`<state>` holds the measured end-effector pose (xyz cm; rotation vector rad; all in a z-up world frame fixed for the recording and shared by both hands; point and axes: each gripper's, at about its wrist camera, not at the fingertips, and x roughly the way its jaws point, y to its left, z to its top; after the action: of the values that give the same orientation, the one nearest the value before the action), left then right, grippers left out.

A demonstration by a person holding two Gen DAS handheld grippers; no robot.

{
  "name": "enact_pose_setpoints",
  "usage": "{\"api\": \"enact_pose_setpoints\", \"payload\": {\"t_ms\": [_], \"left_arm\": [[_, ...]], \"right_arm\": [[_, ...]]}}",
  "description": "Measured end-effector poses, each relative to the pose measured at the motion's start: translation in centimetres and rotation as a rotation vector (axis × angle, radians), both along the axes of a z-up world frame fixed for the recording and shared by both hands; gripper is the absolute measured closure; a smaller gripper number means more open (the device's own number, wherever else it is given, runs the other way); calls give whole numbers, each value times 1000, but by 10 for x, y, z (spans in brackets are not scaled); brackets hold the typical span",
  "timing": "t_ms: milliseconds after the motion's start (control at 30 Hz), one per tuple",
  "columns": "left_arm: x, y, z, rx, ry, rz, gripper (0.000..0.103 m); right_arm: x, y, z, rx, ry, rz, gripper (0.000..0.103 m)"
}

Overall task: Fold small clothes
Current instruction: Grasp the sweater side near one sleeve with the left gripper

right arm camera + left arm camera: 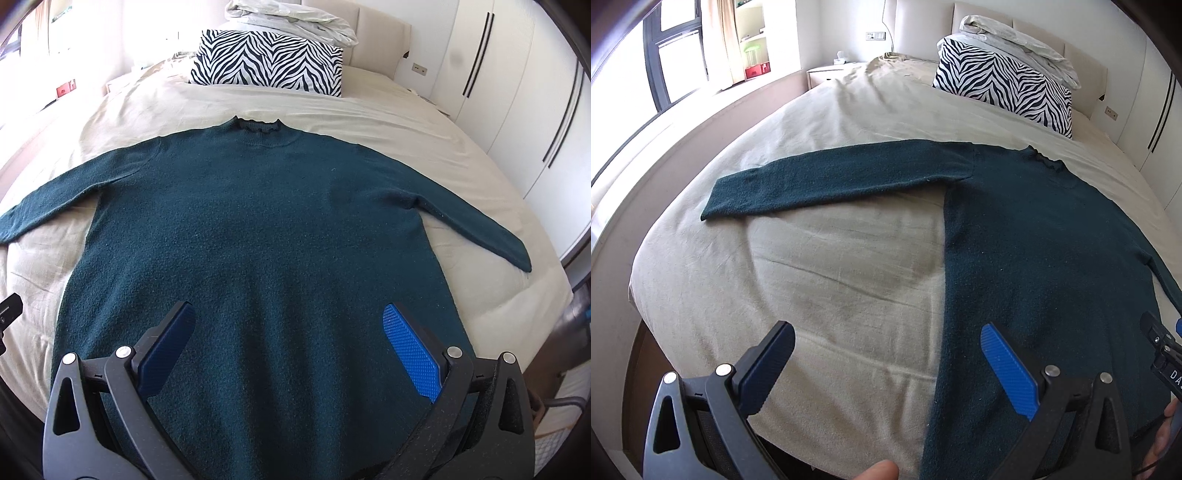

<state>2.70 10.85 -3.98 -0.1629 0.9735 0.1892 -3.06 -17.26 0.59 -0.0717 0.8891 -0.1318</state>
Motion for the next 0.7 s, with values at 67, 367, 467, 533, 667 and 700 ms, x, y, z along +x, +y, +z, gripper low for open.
{"api": "enact_pose_setpoints", "payload": {"t_ms": [67,367,467,533,667,700], "left_arm": [[2,20,-1,-81,-9,25,0],[0,122,15,-306,-318,204,0],[8,138,13,-294,-261,216,0],[13,162,0,-419,-183,302,0],[16,197,-16,-533,-235,370,0],[19,206,-21,-584,-257,382,0]], "right_arm": [[4,3,4,22,-13,22,0],[27,19,32,203,-119,131,0],[39,31,42,220,-138,166,0],[45,39,49,246,-148,194,0],[59,54,60,256,-163,224,0],[62,57,62,260,-168,231,0]]}}
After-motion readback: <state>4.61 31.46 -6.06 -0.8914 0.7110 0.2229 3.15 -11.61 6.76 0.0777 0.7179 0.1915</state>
